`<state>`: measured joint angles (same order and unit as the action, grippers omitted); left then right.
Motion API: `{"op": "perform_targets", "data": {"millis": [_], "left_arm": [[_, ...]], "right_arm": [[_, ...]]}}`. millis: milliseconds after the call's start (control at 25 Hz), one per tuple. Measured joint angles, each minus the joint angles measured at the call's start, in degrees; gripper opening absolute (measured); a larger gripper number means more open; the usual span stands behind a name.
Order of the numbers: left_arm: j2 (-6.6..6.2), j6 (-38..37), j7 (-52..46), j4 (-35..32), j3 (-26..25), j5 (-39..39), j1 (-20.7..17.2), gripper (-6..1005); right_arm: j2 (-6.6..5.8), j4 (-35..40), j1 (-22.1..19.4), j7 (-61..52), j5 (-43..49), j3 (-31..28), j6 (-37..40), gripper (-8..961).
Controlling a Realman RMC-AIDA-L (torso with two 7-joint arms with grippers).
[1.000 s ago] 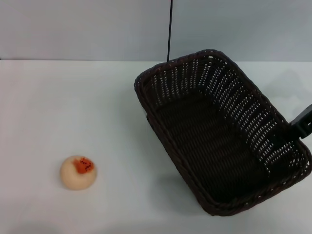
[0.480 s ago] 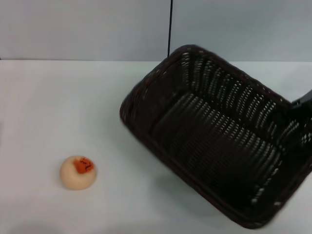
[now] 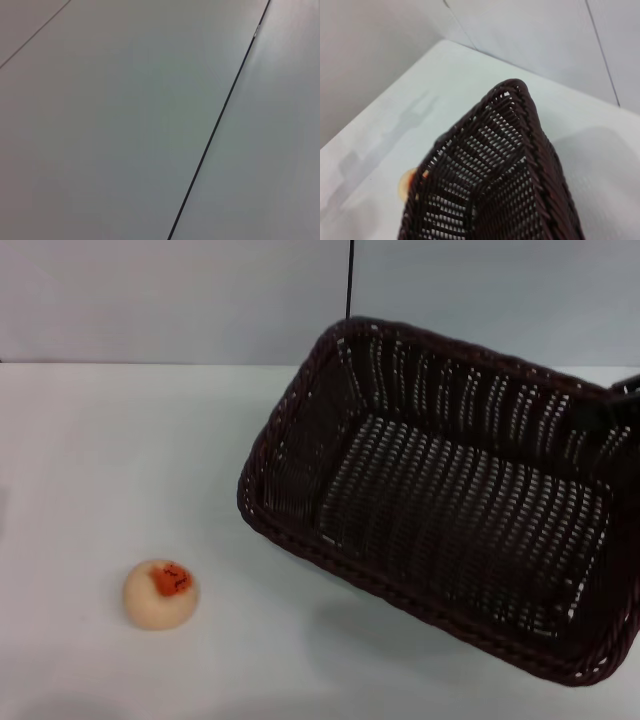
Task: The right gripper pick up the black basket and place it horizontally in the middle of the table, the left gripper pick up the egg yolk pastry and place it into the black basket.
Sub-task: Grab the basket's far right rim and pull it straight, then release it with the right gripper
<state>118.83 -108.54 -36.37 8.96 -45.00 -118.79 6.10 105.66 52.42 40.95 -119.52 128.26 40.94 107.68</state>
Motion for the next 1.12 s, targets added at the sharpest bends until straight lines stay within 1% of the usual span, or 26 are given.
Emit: {"op": "perform_targets", "data": {"millis": [160, 320, 440, 480, 560, 800, 880, 960, 1120], "left_arm": [[0.00, 0.00, -0.42, 0.01, 0.00, -0.02, -0.08, 561], [0.00, 0.00, -0.58, 0.01, 0.00, -0.12, -0.23, 558], [0.10, 0.00, -1.28, 0.07, 0.00, -0.18, -0.40, 556], [0.10, 0.00, -1.28, 0.07, 0.00, -0.18, -0.40, 555], [0.24, 0.00, -1.34, 0.10, 0.30, -0.21, -0.45, 554], [0.26, 0.00, -1.34, 0.10, 1.24, -0.11, -0.48, 550], [0.26, 0.00, -1.34, 0.10, 1.27, -0.17, -0.48, 548], [0.23, -0.01, -1.34, 0.43, 1.30, -0.25, -0.48, 547], [0.20, 0.00, -1.50, 0.65, 1.37, -0.25, -0.39, 544]], "right_arm": [[-0.33, -1.61, 1.54, 7.50, -0.77, -1.17, -0.73, 201], [-0.40, -3.30, 2.66, 11.41, -1.64, -1.91, -0.60, 202], [-0.43, -4.05, 3.11, 16.23, -3.75, -1.71, 1.26, 203], [-0.43, -4.05, 3.11, 16.23, -3.75, -1.71, 1.26, 203], [-0.47, -4.71, 3.66, 19.59, -4.46, -1.64, 3.76, 204], [-0.55, -5.71, 4.20, 24.79, -4.15, -1.03, 5.60, 206], [-0.55, -6.42, 4.38, 26.70, -4.07, 0.07, 5.72, 206], [-0.27, -6.70, 4.42, 29.04, -3.98, 2.02, 4.52, 207], [0.20, -8.24, 4.73, 31.88, -3.96, 2.41, 3.55, 208]]}}
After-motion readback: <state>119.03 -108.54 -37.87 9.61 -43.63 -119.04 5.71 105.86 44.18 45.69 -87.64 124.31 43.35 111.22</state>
